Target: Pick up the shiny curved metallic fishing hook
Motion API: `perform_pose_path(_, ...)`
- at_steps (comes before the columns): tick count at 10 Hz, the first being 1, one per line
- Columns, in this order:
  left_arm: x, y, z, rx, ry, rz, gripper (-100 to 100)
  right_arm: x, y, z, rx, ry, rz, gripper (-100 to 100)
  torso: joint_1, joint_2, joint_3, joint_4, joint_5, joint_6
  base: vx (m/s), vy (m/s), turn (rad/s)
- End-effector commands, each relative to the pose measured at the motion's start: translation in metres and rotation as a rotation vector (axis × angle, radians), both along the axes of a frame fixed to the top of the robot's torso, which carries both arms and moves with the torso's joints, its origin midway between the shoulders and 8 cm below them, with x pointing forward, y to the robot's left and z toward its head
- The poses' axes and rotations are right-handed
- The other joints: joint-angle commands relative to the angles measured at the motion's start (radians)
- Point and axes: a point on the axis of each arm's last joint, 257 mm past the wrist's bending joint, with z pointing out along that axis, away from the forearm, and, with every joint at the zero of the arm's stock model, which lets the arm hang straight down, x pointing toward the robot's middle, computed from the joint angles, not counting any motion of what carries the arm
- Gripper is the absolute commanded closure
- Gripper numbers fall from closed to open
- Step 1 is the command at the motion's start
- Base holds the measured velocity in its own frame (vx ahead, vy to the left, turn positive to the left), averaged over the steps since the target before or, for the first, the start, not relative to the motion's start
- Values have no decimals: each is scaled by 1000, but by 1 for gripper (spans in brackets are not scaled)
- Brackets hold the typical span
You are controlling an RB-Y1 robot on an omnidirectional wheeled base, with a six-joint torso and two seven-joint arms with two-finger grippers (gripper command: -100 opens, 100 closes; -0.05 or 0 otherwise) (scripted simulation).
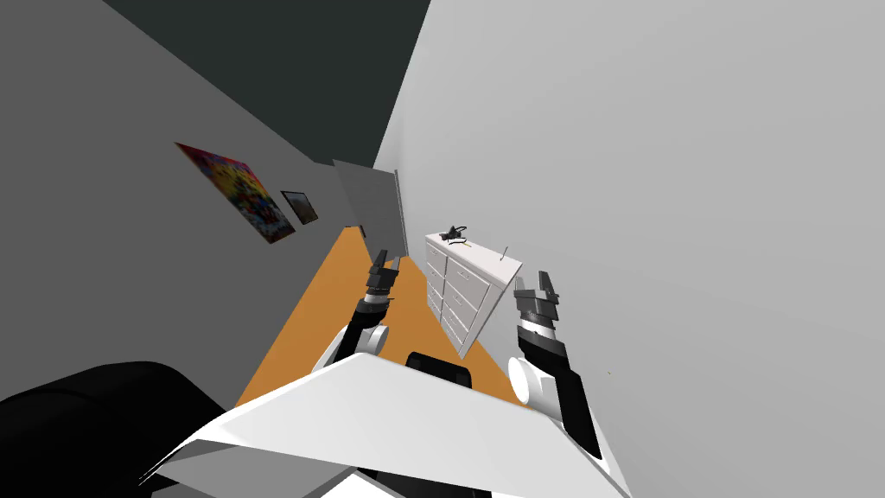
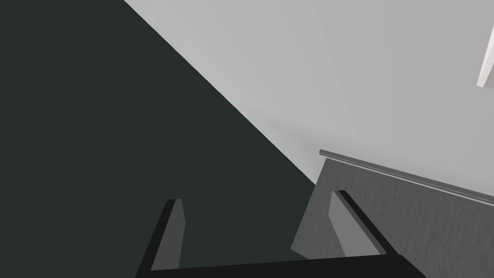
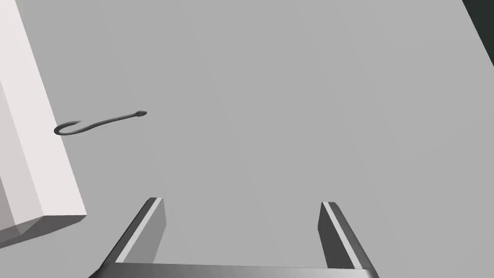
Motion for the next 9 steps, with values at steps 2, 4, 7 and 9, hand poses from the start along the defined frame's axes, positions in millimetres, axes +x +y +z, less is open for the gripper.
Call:
perform_pose_path(2, 0, 0, 0, 0, 0, 0, 0, 1, -1, -9, -51, 27, 21, -100, 0, 0, 0, 0, 0, 0, 1, 15, -81)
perform_pose_path(4, 0, 0, 0, 0, 0, 0, 0, 1, -1, -14, -81, 45, 34, -100, 1, 0, 0, 0, 0, 0, 6, 25, -76)
perform_pose_path(7, 0, 0, 0, 0, 0, 0, 0, 1, -6, -29, -144, 88, 60, -100, 1, 0, 0, 0, 0, 0, 0, 15, -83)
perform_pose_path(9, 0, 0, 0, 0, 0, 0, 0, 1, -9, -37, -180, 114, 74, -100, 1, 0, 0, 0, 0, 0, 4, 17, -87)
